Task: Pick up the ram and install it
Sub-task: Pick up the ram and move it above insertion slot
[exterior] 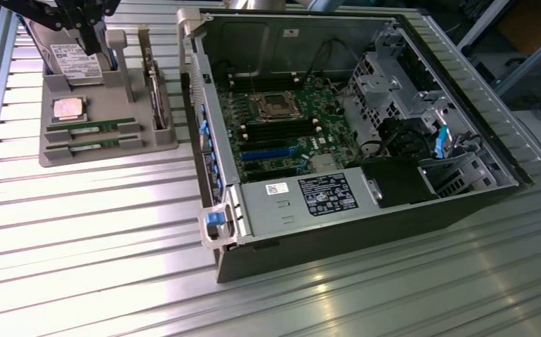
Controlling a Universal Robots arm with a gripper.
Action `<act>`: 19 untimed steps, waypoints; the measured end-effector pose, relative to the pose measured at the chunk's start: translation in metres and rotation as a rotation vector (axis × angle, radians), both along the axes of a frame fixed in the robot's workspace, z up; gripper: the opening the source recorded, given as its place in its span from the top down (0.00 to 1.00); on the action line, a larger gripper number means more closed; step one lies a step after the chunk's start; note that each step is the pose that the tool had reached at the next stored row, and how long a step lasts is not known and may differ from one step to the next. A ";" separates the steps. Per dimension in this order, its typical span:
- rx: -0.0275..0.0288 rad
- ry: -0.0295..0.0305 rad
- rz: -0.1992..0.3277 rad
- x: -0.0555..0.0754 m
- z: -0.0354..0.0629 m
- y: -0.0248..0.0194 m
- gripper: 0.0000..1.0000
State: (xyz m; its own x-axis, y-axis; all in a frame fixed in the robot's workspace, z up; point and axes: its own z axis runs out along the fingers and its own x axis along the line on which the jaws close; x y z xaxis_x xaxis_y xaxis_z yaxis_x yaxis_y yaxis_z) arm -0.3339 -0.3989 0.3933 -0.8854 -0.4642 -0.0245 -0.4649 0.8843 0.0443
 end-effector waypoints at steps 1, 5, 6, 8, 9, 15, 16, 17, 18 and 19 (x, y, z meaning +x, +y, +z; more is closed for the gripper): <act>0.0000 0.0000 0.007 0.000 0.0000 0.0000 0.89; 0.0000 -0.0001 0.031 0.000 0.0000 0.0000 0.89; 0.0000 0.0000 0.033 0.000 0.0000 0.0000 0.89; 0.0000 0.0000 0.047 0.000 0.0000 0.0000 0.89; 0.0000 0.0000 0.056 0.000 0.0000 0.0000 0.89; 0.0000 0.0000 0.085 0.000 0.0000 0.0000 0.89; 0.0000 0.0000 0.093 0.000 0.0000 0.0000 0.89; -0.0001 0.0000 0.099 0.000 0.0000 0.0000 0.89; 0.0000 -0.0001 0.104 0.000 0.0000 0.0000 0.89; 0.0000 0.0000 0.109 0.000 0.0000 0.0000 0.89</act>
